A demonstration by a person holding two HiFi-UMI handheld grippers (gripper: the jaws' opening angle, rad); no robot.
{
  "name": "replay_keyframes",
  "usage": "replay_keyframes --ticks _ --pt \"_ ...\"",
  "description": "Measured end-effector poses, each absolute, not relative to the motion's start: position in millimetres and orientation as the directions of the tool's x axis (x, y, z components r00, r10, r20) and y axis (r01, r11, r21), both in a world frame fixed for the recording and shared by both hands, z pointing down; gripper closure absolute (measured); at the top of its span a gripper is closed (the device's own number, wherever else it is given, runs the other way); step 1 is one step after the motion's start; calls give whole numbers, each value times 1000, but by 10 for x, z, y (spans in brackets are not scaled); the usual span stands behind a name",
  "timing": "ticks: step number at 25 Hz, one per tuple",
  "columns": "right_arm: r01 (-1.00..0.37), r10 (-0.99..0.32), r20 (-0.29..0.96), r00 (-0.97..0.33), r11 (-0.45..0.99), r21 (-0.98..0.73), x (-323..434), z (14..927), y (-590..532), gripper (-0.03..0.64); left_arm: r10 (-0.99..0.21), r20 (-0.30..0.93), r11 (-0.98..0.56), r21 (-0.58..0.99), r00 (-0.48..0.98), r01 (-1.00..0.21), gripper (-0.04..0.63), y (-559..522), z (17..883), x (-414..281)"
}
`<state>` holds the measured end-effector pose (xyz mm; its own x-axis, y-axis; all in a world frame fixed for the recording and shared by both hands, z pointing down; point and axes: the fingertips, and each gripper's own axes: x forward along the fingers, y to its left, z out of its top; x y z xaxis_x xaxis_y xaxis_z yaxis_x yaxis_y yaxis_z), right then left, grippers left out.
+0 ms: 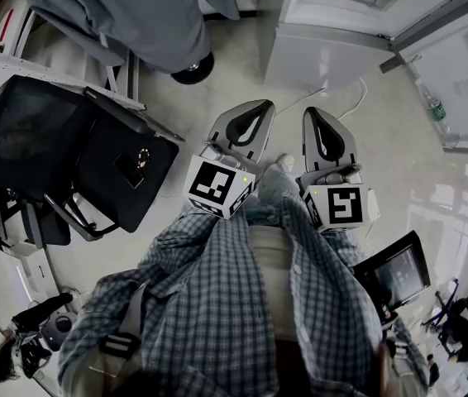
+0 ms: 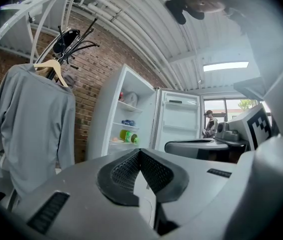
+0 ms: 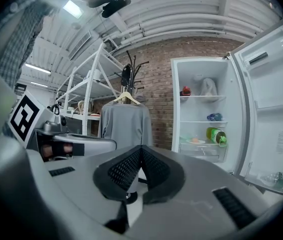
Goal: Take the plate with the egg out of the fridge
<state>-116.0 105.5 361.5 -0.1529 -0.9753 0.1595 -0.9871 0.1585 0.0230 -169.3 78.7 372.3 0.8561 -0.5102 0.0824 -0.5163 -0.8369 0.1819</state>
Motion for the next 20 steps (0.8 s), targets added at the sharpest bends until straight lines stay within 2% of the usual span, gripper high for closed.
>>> replay_keyframes --ticks 3,13,18,20 --pt "-984 -966 203 -159 173 51 -891 3693 975 611 -517 70 -836 175 853 -521 589 671 3680 -1459" --pt "-987 -969 212 -130 147 64 -34 3677 792 611 -498 63 -848 173 865 -501 589 450 3630 -595" --pt "-988 -975 190 -112 130 86 147 3593 851 611 -474 55 -863 169 879 -476 589 491 3562 -373" --pt "-993 -985 143 -95 104 59 283 3509 833 611 -464 53 -869 164 884 -466 589 495 3548 -231"
